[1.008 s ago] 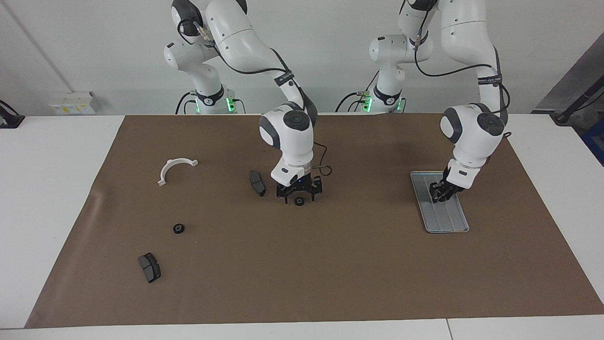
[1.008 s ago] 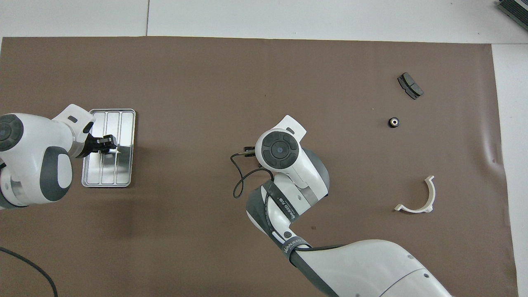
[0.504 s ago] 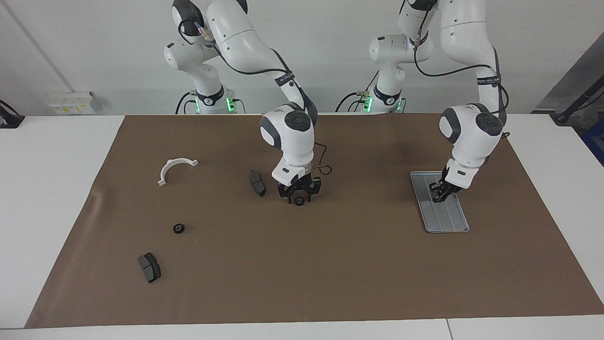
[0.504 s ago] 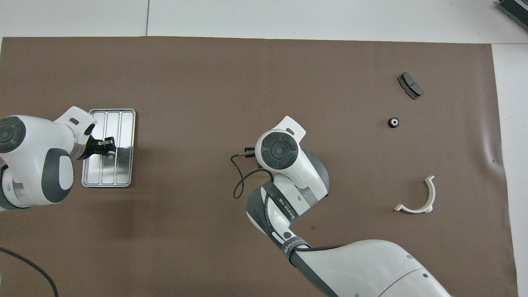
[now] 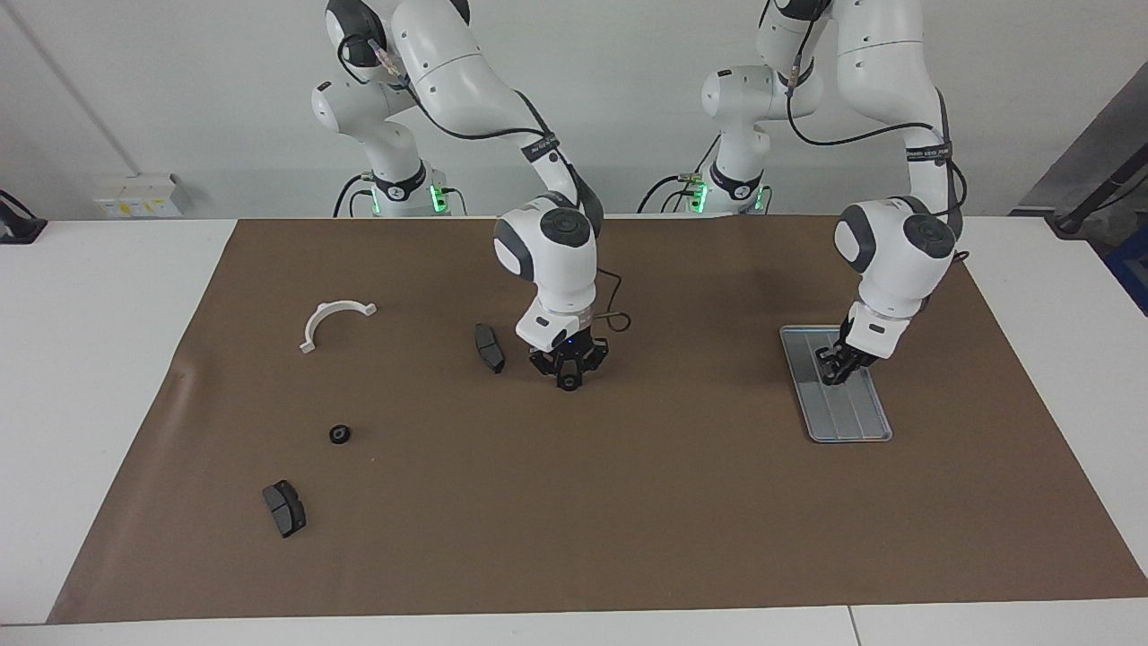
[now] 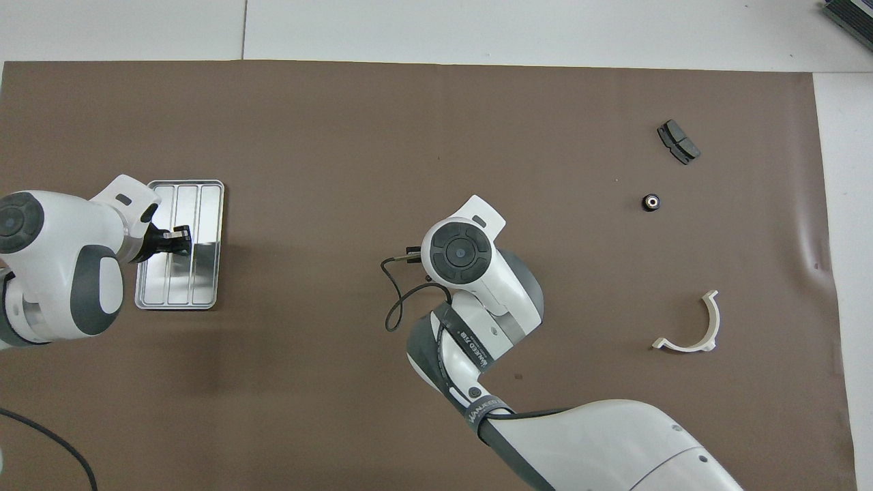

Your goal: Place bearing gear from tray to pile

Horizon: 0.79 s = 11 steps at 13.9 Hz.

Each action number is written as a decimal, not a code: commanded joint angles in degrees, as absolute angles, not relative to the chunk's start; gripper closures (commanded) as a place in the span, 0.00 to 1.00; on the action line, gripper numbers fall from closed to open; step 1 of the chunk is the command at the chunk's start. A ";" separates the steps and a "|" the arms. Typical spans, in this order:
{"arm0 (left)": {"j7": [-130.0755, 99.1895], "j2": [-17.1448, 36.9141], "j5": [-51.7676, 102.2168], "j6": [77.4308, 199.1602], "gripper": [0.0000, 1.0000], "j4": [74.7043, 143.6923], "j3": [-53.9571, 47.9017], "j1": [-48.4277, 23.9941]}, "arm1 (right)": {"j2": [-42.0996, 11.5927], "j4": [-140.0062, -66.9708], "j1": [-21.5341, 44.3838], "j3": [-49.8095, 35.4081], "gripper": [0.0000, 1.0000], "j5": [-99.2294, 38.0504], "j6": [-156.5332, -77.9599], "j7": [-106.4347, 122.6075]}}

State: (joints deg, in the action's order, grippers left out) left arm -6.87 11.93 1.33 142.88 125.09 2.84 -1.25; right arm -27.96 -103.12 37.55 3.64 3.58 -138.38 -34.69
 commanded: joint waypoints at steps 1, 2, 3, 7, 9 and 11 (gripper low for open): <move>-12.55 12.91 0.53 143.26 0.91 121.92 2.64 -4.46 | -23.93 -103.89 36.48 3.95 1.00 4.22 -135.11 -36.74; -15.44 13.01 0.53 143.09 0.91 121.03 2.64 -6.48 | -21.82 -104.23 34.73 3.96 1.00 4.22 -133.09 -36.04; -18.95 13.36 0.53 142.22 0.91 119.81 2.64 -8.42 | -19.97 -104.50 32.54 3.96 1.00 4.22 -131.41 -35.08; -32.92 13.89 0.53 137.29 0.91 115.59 2.72 -19.22 | -15.83 -105.37 23.05 3.87 1.00 4.22 -127.09 -22.97; -41.79 14.67 0.62 135.63 0.91 112.78 2.72 -26.59 | -15.56 -106.95 18.39 3.78 1.00 3.87 -127.70 -16.29; -47.96 16.25 0.61 134.22 0.91 109.44 2.72 -33.19 | -14.86 -109.24 13.82 3.69 1.00 3.08 -128.32 -10.40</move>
